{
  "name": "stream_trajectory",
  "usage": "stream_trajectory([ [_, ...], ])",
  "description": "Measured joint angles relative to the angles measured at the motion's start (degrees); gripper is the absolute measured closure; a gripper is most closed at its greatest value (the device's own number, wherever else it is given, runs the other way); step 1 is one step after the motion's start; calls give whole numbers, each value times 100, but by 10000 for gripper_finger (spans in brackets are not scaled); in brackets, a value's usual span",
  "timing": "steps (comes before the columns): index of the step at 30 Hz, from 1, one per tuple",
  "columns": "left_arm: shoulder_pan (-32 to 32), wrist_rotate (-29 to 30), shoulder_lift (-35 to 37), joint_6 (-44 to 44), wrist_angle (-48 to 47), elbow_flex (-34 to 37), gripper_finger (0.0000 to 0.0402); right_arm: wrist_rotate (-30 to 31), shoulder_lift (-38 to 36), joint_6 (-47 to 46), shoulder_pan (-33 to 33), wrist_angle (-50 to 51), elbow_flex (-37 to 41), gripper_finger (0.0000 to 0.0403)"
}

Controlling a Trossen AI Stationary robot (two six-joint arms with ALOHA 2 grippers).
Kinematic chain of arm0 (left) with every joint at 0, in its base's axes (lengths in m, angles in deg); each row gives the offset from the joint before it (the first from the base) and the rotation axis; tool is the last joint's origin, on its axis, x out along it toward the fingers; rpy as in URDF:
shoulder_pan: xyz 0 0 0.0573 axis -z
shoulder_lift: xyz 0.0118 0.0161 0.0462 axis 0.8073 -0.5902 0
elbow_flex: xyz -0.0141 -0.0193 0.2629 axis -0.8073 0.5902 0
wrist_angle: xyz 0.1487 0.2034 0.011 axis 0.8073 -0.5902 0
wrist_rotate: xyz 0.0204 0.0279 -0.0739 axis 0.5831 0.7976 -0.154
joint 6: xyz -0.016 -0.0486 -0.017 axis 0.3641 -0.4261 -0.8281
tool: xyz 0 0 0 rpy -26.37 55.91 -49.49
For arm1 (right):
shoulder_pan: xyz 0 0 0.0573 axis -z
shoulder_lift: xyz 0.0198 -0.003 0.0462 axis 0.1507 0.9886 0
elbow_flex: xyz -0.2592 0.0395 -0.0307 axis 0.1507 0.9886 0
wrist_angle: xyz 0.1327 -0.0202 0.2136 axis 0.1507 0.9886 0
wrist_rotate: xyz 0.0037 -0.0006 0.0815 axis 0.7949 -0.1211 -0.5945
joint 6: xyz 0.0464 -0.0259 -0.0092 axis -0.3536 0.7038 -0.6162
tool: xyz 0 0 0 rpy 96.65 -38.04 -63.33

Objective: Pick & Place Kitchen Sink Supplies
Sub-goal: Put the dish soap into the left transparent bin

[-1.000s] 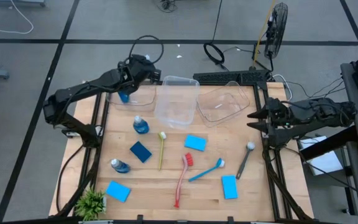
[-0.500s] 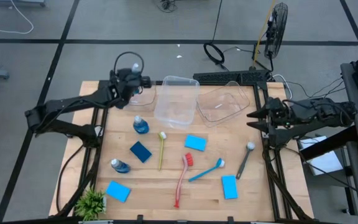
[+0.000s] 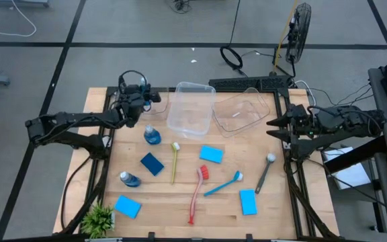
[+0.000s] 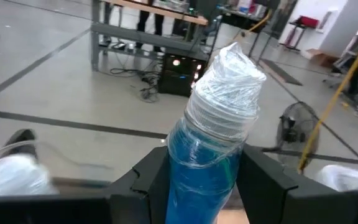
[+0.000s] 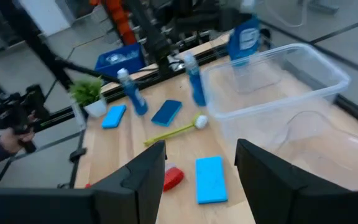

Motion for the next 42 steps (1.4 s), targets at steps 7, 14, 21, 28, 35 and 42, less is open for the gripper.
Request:
stream_trajectory([
  [7, -48, 207, -20, -159, 103, 273, 240, 18, 0, -30, 1, -14, 0, 220],
  [14, -48, 176, -395, -168, 228, 277, 245, 10, 0, 127, 0, -343, -4, 220],
  [21, -102, 241, -745, -73, 539, 280, 233, -13, 0, 136, 0, -439, -4, 220],
  [28, -181, 286, -807, 120, 454, 280, 235, -20, 2, 101, 0, -472, -4, 220],
  [35, -177, 355, -804, -166, 108, 280, 217, -23, 2, 99, 0, -472, -4, 220],
  [42, -177, 294, -804, -277, -82, 278, 198, -26, 2, 99, 1, -476, -4, 220],
])
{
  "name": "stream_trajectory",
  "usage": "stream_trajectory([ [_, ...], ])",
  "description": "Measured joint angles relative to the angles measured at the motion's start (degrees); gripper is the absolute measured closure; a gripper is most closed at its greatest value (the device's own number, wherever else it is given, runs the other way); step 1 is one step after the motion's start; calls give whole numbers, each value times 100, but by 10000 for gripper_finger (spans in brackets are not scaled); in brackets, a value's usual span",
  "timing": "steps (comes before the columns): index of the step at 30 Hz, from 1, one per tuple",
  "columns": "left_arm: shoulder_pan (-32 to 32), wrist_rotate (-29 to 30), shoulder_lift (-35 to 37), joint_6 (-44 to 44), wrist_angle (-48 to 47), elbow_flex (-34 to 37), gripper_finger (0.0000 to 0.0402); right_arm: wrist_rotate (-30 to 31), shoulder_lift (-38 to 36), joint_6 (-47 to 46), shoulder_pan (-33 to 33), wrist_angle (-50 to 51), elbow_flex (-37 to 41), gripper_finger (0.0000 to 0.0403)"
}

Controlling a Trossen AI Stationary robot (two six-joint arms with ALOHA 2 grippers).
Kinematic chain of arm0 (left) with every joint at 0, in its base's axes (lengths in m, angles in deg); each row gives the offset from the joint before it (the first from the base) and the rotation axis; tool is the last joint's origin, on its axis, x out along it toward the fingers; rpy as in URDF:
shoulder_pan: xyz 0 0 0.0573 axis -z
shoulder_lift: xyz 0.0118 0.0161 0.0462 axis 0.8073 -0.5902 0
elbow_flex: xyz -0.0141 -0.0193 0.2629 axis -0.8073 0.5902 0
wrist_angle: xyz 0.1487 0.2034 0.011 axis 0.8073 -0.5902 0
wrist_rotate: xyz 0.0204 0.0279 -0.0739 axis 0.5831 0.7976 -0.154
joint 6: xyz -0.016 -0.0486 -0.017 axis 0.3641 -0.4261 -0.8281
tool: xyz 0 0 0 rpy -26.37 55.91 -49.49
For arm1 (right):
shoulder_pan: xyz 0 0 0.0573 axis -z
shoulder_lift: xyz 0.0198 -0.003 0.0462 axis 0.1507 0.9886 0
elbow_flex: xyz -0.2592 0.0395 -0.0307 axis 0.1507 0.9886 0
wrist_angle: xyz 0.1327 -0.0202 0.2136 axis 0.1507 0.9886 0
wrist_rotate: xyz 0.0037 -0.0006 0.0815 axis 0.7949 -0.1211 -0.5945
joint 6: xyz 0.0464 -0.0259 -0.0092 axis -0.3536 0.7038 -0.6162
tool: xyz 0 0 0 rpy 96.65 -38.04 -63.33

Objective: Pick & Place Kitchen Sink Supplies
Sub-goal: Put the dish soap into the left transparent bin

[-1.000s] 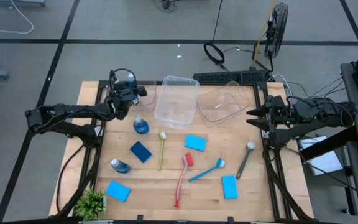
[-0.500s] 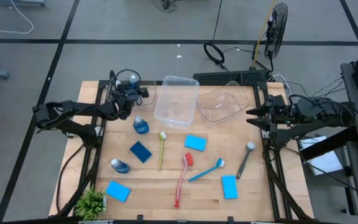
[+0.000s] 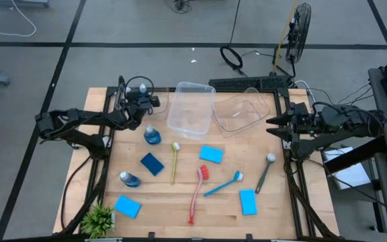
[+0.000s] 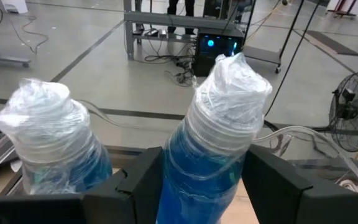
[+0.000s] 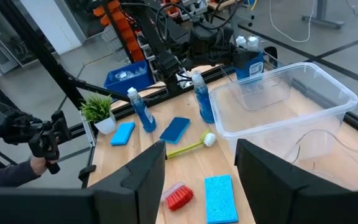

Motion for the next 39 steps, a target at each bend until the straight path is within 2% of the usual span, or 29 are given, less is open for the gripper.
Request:
stream_trajectory([
  [6, 0, -58, 0, -11, 0, 0, 200, -2, 0, -2, -1, -48, 0, 220],
  [14, 32, -8, 22, 81, 56, -13, 181, -4, -2, -3, -1, -88, 0, 220],
  [25, 144, 156, 70, 776, 656, -13, 179, -9, -1, -4, 1, -86, 0, 220],
  [33, 159, 490, 779, 1440, 734, -107, 179, -13, 0, -2, 1, -83, 0, 220],
  [39, 579, 497, 1496, 2279, 1356, -111, 179, -15, 0, 48, 0, -79, 0, 220],
])
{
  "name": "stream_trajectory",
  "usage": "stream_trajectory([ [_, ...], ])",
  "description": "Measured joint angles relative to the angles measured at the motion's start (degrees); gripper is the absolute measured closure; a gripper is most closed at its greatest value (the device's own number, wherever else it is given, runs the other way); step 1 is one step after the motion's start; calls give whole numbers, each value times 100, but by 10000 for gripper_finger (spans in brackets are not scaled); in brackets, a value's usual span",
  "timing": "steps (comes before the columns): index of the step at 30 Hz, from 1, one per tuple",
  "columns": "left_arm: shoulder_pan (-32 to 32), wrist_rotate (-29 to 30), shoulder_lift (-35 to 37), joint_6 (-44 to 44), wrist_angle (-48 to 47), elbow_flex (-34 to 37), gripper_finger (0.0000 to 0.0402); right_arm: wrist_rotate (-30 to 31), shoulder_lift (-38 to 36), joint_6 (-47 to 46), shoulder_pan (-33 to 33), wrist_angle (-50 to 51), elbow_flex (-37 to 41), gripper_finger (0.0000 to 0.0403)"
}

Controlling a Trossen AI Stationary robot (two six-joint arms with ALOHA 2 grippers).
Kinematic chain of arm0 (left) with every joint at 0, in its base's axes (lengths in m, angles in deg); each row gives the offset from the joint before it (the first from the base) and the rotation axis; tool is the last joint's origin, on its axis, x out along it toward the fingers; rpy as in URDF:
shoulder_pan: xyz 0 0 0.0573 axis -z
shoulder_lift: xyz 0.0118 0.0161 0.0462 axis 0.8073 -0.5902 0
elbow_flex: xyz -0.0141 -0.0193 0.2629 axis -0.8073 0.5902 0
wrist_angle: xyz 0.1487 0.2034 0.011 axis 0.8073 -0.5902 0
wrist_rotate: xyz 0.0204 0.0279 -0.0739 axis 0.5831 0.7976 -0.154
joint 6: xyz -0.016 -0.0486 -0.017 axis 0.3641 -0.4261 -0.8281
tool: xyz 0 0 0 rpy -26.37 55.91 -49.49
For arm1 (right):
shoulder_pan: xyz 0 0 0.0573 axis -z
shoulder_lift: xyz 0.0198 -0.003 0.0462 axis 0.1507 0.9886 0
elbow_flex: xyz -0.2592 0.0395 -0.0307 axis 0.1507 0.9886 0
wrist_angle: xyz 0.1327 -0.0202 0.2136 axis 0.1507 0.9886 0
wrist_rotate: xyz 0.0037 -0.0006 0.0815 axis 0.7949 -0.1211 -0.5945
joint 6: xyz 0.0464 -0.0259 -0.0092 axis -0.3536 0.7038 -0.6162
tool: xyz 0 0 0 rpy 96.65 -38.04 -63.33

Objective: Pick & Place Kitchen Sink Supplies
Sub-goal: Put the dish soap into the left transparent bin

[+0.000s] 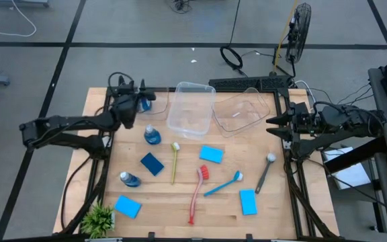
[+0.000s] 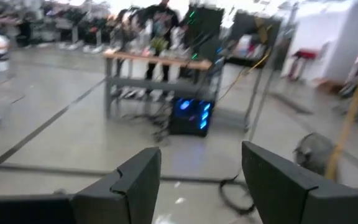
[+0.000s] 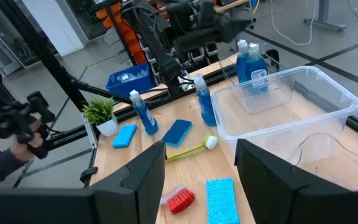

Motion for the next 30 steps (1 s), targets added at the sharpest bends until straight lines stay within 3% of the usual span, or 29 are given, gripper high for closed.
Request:
stream_trajectory([
  [9, 1517, -51, 616, 1976, 894, -242, 179, -7, -67, 190, 1, 283, 0, 220],
  [15, 2659, 676, 498, 3005, 517, -1049, 178, -218, -470, 211, 1, 608, 0, 220],
  [21, 3645, 1791, 140, 3128, -560, -1884, 179, -453, -944, 369, -1, 643, 0, 220],
  [30, 4776, 2851, -356, 2859, -653, -2400, 179, -437, -1167, 462, -1, 883, 405, 220],
])
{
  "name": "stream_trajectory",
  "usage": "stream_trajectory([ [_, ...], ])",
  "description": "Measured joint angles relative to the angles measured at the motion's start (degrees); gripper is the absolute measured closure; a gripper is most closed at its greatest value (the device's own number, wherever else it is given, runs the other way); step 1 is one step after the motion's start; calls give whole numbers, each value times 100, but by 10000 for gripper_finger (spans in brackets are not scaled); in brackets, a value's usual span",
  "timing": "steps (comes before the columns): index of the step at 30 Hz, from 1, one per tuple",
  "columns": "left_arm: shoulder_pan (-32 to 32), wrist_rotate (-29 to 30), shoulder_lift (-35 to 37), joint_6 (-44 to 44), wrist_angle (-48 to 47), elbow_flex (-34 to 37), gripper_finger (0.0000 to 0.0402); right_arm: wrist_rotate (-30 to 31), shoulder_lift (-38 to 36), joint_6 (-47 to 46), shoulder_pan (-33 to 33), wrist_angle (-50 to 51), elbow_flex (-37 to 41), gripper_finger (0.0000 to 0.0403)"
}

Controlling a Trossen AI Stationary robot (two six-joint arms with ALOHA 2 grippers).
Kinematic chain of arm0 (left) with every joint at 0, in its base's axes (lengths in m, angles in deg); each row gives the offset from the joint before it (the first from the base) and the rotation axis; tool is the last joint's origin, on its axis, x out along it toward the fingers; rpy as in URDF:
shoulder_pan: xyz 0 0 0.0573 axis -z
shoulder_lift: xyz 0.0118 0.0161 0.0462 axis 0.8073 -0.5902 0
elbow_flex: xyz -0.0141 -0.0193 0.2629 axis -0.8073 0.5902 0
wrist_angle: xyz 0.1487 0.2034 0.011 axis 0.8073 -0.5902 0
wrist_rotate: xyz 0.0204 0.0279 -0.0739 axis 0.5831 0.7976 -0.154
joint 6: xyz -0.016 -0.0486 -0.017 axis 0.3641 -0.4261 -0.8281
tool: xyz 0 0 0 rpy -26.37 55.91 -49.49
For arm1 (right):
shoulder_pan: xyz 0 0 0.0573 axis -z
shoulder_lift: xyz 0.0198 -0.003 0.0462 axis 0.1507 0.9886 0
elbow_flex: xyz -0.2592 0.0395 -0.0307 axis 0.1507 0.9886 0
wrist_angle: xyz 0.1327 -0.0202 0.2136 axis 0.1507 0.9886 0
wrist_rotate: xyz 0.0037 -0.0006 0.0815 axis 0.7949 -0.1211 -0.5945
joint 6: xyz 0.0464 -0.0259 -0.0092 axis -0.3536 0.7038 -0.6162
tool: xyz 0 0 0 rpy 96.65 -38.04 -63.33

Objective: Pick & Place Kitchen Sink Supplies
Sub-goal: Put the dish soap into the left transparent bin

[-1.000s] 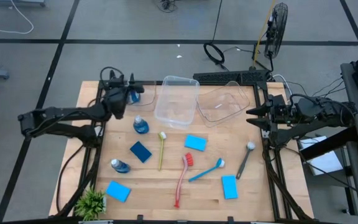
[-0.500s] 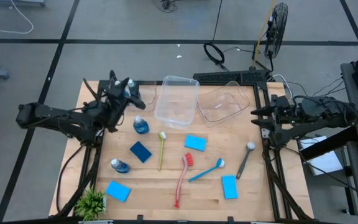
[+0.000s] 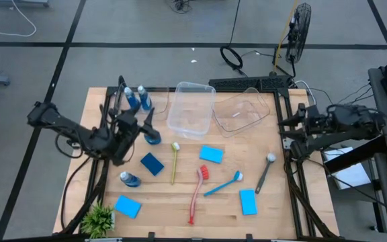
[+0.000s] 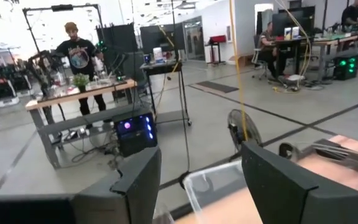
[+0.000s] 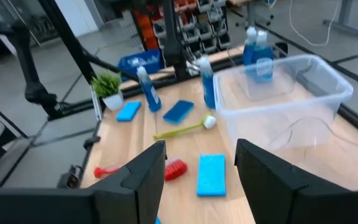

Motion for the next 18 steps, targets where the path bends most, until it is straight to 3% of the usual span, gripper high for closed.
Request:
stream_trajectory([
  [8, 535, 195, -100, -224, 69, -115, 179, -11, -798, -314, 0, -749, 1088, 220],
  [18, 562, 191, -119, -341, 72, -121, 179, -11, -1913, -418, 0, -1587, 2302, 220],
])
